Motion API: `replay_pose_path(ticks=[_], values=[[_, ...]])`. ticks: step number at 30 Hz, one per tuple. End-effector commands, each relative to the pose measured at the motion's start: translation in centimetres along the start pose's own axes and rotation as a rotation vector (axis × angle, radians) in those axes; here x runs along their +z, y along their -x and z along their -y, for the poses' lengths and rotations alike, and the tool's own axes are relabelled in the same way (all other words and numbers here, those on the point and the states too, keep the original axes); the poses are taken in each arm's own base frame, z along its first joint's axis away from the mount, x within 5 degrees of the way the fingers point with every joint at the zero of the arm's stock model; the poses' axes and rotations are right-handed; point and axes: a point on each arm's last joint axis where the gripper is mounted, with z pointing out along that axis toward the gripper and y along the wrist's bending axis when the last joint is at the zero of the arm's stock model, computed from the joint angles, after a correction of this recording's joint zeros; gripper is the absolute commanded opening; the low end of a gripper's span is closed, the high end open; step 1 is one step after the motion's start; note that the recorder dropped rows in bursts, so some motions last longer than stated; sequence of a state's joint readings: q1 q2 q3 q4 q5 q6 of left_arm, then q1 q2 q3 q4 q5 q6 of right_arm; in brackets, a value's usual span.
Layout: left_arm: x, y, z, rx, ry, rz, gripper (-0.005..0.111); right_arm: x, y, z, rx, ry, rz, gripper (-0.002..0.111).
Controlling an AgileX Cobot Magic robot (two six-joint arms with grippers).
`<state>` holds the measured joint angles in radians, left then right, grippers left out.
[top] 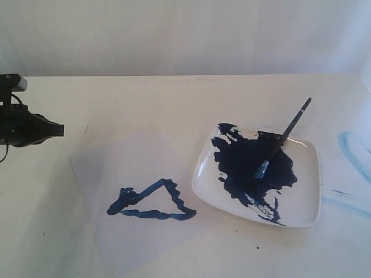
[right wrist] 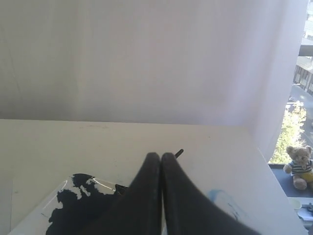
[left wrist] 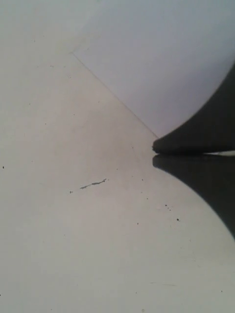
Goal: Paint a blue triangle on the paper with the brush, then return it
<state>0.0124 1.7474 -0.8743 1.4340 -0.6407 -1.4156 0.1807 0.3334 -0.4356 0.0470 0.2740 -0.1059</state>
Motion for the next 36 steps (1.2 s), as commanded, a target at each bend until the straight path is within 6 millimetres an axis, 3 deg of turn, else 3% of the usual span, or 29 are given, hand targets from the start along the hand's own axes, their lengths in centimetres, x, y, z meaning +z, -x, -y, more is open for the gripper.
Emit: replay_pose_path(ticks=[1, 22, 28, 33, 36], values=[[-0.3, 0.0, -0.1, 0.011, 0.017, -0.001, 0.000, -0.4, -0.2, 0.0, -0.017, -0.003, -0.001, 0.000], [-0.3, 0.0, -0.1, 0.011, 0.017, -0.001, 0.000, -0.4, -0.2, 0.0, -0.040, -0.005, 0.000, 0.000], [-0.3, 0.0, -0.1, 0.011, 0.017, -0.001, 0.000, -2.2, -0.1, 1.0, -0.067, -0.179, 0.070, 0.000], [-0.3, 0.0, -0.1, 0.011, 0.017, -0.001, 0.000, -2.7, -2.6, 1.3, -0.063, -0.291, 0.067, 0.000], [-0.3, 0.0, -0.1, 0.011, 0.017, -0.001, 0.000, -2.2, -5.3, 1.3, -0.024, -0.311, 0.059, 0.000]])
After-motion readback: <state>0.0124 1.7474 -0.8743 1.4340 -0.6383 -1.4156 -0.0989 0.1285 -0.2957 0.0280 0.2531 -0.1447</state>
